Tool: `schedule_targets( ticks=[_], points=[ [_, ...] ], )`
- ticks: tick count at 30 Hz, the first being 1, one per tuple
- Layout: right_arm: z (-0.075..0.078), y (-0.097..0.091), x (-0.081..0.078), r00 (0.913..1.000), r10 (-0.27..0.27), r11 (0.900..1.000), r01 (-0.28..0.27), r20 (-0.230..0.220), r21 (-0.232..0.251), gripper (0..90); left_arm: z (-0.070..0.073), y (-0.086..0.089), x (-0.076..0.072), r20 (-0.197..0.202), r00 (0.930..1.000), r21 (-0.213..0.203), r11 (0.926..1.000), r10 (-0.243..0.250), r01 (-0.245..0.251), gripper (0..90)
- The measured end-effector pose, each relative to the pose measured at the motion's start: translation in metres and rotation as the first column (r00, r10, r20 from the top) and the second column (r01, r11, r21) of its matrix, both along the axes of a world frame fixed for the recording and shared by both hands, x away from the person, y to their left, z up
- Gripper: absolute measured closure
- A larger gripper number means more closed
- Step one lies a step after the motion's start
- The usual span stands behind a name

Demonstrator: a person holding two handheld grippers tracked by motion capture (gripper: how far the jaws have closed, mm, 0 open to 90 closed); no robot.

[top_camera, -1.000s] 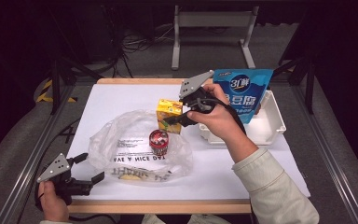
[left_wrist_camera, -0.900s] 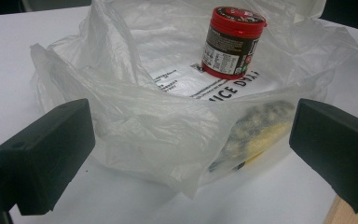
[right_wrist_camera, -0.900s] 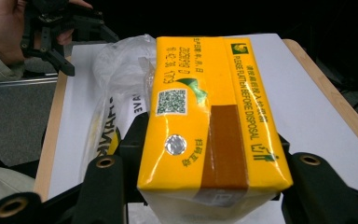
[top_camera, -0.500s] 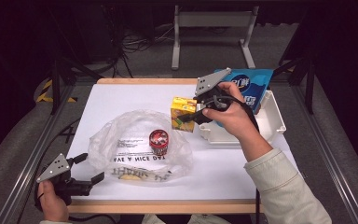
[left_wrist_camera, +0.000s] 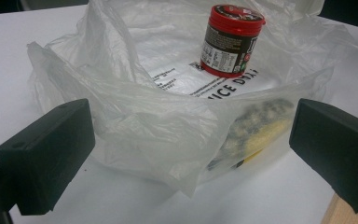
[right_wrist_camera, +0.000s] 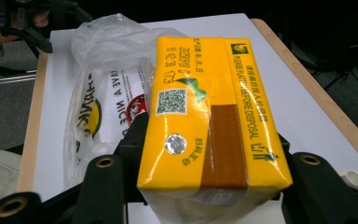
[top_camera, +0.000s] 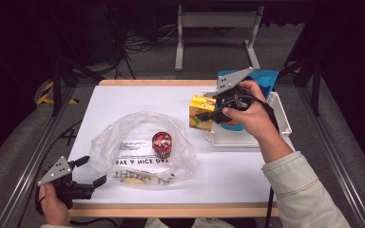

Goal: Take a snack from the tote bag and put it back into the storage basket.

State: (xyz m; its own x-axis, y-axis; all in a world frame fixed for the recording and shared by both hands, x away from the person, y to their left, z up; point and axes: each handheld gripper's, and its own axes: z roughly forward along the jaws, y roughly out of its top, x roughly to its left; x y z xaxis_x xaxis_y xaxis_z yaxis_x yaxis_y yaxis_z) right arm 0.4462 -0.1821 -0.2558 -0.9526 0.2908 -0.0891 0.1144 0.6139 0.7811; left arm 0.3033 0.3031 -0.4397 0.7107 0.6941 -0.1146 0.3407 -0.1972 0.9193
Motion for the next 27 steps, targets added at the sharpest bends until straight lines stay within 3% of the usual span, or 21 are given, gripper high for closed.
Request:
schedule_targets(
  ticks=[27],
  points=[
    [-0.001, -0.062, 0.017, 0.9942, -0.105, 0.9945, 0.105, 0.022, -0.001, 50.6, -0.001, 0.000, 0.000, 0.001, 1.0000, 0.000, 1.0000, -0.002, 0.002, 0.6]
  ],
)
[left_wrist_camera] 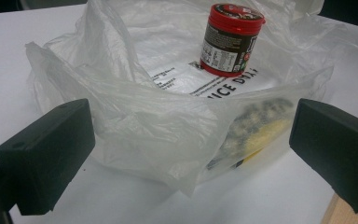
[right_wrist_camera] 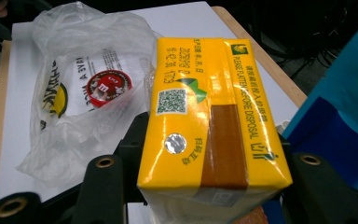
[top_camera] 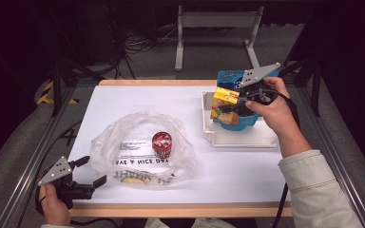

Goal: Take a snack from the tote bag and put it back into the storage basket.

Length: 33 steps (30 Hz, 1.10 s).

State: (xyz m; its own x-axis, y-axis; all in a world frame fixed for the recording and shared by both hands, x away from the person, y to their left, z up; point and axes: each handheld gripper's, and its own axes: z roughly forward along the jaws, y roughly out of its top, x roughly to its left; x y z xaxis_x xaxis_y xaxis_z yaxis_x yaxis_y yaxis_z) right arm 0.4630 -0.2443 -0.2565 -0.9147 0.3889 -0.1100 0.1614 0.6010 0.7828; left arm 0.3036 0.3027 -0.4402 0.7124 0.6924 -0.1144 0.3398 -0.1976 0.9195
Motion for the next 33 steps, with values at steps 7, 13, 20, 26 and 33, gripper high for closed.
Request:
schedule_targets(
  ticks=[7, 13, 20, 26, 33],
  points=[
    [-0.001, -0.011, 0.003, 1.0000, -0.005, 1.0000, 0.005, 0.008, 0.000, 50.6, 0.000, 0.000, 0.000, 0.001, 1.0000, 0.000, 1.0000, 0.000, 0.000, 0.6],
    [-0.006, -0.018, 0.006, 0.9999, -0.015, 0.9996, 0.015, 0.006, -0.023, 50.6, 0.000, 0.000, 0.000, 0.001, 1.0000, 0.000, 1.0000, 0.001, -0.001, 0.6],
    [-0.021, -0.025, 0.012, 0.9995, -0.024, 0.9996, 0.024, -0.021, -0.016, 50.6, 0.000, 0.000, 0.000, 0.002, 1.0000, 0.002, 1.0000, 0.000, 0.000, 0.6],
    [-0.032, -0.027, 0.015, 0.9988, -0.031, 0.9993, 0.030, -0.037, -0.019, 50.6, -0.001, 0.000, 0.000, 0.002, 1.0000, 0.003, 1.0000, 0.000, 0.000, 0.6],
    [-0.050, -0.029, 0.018, 0.9977, -0.028, 0.9996, 0.028, -0.062, -0.012, 50.7, -0.001, -0.001, 0.000, 0.001, 1.0000, 0.004, 1.0000, -0.001, 0.001, 0.6]
  ],
)
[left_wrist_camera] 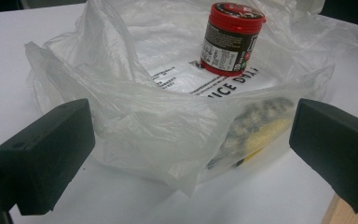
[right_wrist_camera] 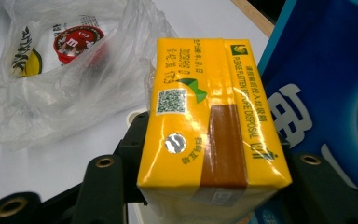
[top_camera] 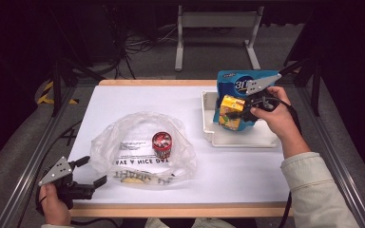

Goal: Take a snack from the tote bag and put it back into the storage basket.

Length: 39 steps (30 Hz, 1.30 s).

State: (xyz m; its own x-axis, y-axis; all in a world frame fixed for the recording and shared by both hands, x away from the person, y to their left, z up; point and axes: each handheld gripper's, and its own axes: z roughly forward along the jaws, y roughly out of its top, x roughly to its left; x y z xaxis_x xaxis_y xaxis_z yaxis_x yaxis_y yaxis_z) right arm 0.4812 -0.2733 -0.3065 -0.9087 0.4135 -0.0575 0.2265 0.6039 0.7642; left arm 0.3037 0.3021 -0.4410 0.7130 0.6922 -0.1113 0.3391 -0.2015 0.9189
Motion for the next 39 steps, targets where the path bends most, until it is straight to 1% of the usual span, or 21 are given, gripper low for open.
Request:
schedule_targets(
  ticks=[3, 4, 10, 16, 22, 25, 29, 30, 36, 39],
  points=[
    [-0.004, 0.001, 0.001, 1.0000, -0.001, 1.0000, 0.001, -0.002, -0.005, 50.6, 0.000, 0.000, 0.000, -0.001, 1.0000, 0.000, 1.0000, -0.003, 0.003, 0.6],
    [-0.009, 0.001, 0.001, 1.0000, 0.000, 1.0000, 0.000, -0.008, -0.006, 50.6, 0.000, 0.000, 0.000, -0.001, 1.0000, -0.001, 1.0000, -0.003, 0.003, 0.6],
    [-0.016, 0.003, 0.003, 0.9998, 0.002, 0.9999, -0.003, -0.020, -0.015, 50.6, 0.000, 0.000, 0.000, 0.000, 1.0000, 0.001, 1.0000, -0.003, 0.003, 0.6],
    [-0.028, 0.005, 0.004, 0.9994, 0.002, 0.9997, -0.003, -0.035, -0.023, 50.6, 0.000, 0.000, 0.000, 0.001, 1.0000, -0.001, 1.0000, 0.001, -0.001, 0.6],
    [-0.035, 0.007, 0.006, 0.9991, -0.001, 0.9995, -0.001, -0.042, -0.031, 50.6, 0.000, 0.000, 0.000, 0.001, 1.0000, 0.000, 1.0000, 0.000, 0.000, 0.6],
    [-0.040, 0.009, 0.006, 0.9988, 0.002, 0.9991, -0.004, -0.048, -0.043, 50.6, 0.000, 0.000, 0.000, 0.002, 1.0000, -0.001, 1.0000, 0.001, -0.001, 0.6],
    [-0.043, 0.009, 0.007, 0.9986, -0.001, 0.9990, -0.001, -0.053, -0.044, 50.5, 0.001, 0.000, -0.001, 0.001, 1.0000, -0.002, 1.0000, 0.001, -0.001, 0.6],
    [-0.046, 0.010, 0.008, 0.9986, -0.003, 0.9988, 0.001, -0.052, -0.050, 50.5, 0.001, 0.000, -0.001, 0.001, 1.0000, -0.003, 1.0000, 0.001, -0.001, 0.6],
    [-0.053, 0.010, 0.008, 0.9981, 0.002, 0.9985, -0.005, -0.062, -0.054, 50.5, 0.000, 0.000, 0.000, 0.002, 1.0000, -0.002, 1.0000, 0.000, 0.000, 0.6],
    [-0.057, 0.011, 0.009, 0.9982, 0.007, 0.9988, -0.010, -0.060, -0.048, 50.5, 0.001, 0.000, 0.000, 0.000, 1.0000, -0.001, 1.0000, -0.001, 0.001, 0.6]
  ],
)
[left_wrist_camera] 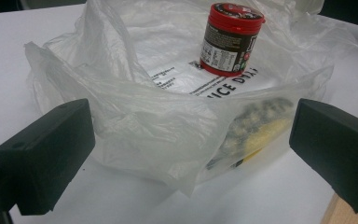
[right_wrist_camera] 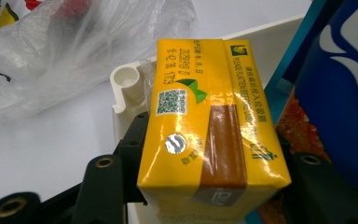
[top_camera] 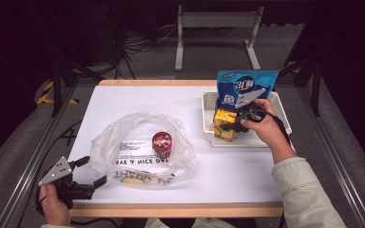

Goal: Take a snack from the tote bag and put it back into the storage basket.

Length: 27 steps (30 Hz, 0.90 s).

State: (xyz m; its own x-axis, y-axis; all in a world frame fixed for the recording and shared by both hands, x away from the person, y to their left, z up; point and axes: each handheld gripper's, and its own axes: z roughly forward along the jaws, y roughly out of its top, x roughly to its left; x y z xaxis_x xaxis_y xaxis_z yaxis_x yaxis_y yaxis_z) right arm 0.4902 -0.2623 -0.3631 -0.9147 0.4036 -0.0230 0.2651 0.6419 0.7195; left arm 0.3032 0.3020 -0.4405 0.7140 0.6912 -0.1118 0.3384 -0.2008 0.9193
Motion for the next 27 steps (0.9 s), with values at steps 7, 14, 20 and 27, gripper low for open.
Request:
schedule_targets(
  ticks=[7, 14, 20, 27],
  points=[
    [-0.0061, 0.0022, 0.0007, 0.9999, 0.009, 0.9999, -0.009, -0.015, -0.012, 50.4, -0.0002, 0.0005, 0.0002, 0.001, 1.0000, 0.000, 1.0000, 0.000, 0.000, 0.6],
    [-0.0101, 0.0039, 0.0013, 0.9997, 0.011, 0.9993, -0.012, -0.020, -0.037, 50.1, -0.0001, 0.0006, 0.0000, 0.002, 1.0000, -0.002, 1.0000, 0.001, -0.001, 0.6],
    [-0.0098, 0.0001, 0.0005, 0.9997, 0.010, 0.9988, -0.011, -0.024, -0.047, 48.9, -0.0001, 0.0002, 0.0000, 0.000, 1.0000, -0.002, 1.0000, 0.000, 0.000, 0.6],
    [-0.0107, -0.0048, -0.0025, 0.9999, -0.002, 0.9984, 0.002, -0.011, -0.056, 45.5, -0.0003, -0.0007, 0.0003, -0.001, 1.0000, 0.002, 1.0000, -0.004, 0.004, 0.6]
  ],
)
